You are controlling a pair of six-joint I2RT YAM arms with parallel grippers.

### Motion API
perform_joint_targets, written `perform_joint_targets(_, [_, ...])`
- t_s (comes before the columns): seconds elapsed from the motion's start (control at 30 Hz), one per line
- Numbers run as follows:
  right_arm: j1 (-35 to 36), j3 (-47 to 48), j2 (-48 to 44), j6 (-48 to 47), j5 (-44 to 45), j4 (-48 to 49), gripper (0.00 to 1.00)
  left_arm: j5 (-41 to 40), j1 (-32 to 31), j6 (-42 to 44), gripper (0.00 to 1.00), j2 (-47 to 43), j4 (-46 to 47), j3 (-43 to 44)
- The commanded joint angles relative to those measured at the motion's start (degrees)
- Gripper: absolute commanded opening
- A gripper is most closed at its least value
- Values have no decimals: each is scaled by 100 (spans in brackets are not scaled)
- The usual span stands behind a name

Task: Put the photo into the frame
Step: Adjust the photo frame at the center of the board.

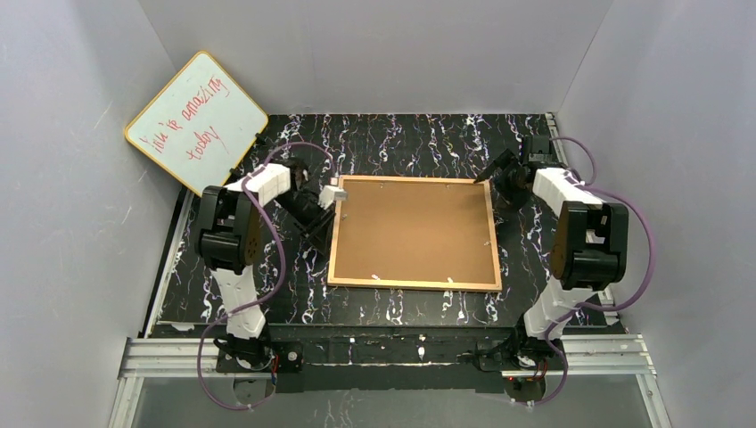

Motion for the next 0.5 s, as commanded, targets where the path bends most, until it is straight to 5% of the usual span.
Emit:
perform_joint_targets(0.0, [116, 294, -545, 105, 44, 8, 99, 843, 607, 147, 39, 158, -755, 612])
perform_joint_targets(0.2, [1488, 311, -579, 740, -320, 583, 93, 2053, 656, 56, 44, 719, -1103, 791])
perform_joint_targets(0.47, [3234, 663, 437, 1844, -576, 1693, 86, 1914, 623, -480, 38, 965, -313, 286])
